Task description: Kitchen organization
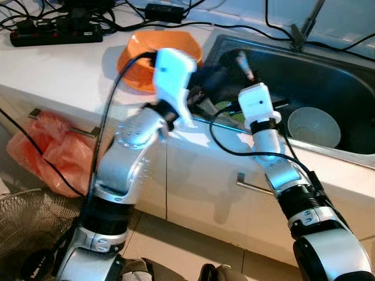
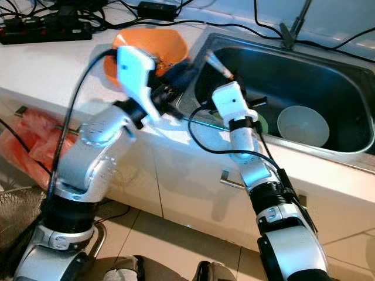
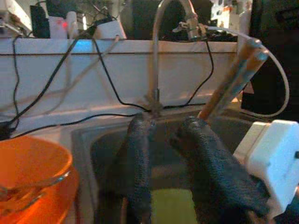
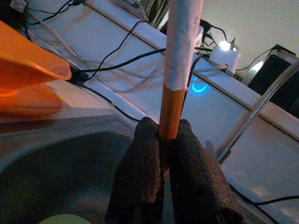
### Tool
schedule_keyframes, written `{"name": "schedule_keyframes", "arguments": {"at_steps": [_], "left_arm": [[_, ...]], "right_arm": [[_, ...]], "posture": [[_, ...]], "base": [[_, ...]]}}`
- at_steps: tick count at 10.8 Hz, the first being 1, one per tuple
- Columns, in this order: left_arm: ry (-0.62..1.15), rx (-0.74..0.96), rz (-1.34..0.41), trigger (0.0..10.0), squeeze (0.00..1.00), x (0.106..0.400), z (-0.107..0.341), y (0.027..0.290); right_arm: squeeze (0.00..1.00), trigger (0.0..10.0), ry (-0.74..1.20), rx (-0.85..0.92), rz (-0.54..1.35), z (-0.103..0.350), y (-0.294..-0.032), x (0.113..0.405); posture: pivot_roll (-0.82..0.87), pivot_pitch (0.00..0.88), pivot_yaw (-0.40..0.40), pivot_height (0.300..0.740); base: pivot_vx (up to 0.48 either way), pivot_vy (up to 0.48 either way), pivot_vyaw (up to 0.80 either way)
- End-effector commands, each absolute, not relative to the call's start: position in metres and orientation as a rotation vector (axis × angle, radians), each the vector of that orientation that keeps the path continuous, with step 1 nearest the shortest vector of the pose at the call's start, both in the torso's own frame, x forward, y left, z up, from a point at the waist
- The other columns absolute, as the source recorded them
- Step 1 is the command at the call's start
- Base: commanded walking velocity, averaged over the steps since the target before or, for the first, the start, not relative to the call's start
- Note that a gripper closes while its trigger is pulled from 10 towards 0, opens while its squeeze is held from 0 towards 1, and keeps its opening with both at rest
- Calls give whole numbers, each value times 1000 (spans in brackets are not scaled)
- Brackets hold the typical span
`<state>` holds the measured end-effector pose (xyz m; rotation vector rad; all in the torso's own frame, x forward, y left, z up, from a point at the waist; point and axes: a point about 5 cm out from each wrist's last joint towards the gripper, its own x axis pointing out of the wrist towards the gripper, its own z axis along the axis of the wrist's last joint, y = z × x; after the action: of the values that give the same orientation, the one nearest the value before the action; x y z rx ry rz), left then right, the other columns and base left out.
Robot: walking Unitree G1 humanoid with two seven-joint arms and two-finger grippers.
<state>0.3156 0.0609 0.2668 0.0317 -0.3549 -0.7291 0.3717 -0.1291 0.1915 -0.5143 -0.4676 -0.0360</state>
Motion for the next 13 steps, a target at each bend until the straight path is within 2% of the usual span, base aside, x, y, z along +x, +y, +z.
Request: {"name": "schedule_keyframes", "arguments": {"at_steps": [1,5,6,11,12,13], "left_arm": [[-356,28,-728,10000,1000,315,267,59],[-426,1,-677,10000,1000,315,278,67],[-418,49,-607,10000,0,319,272,72],[-362,120,-497,10000,0,324,249,86],[-355,131,-496,10000,0,323,246,86],[-345,142,-495,10000,0,323,241,84]], "right_arm": [[0,0,-486,-503,-45,197,-131,372],[0,0,-480,-495,-46,196,-132,373],[0,0,-458,-442,-68,197,-136,374],[0,0,-318,-254,-121,188,-152,381],[0,3176,-292,-213,-120,186,-153,382],[0,10000,-229,-122,-116,179,-155,384]], "posture": [[130,121,-45,740],[130,122,-47,740],[129,122,-47,740],[129,123,-53,740],[130,123,-54,740],[131,126,-54,740]], "base": [[0,0,0],[0,0,0],[0,0,0],[0,0,0],[0,0,0],[0,0,0]]}}
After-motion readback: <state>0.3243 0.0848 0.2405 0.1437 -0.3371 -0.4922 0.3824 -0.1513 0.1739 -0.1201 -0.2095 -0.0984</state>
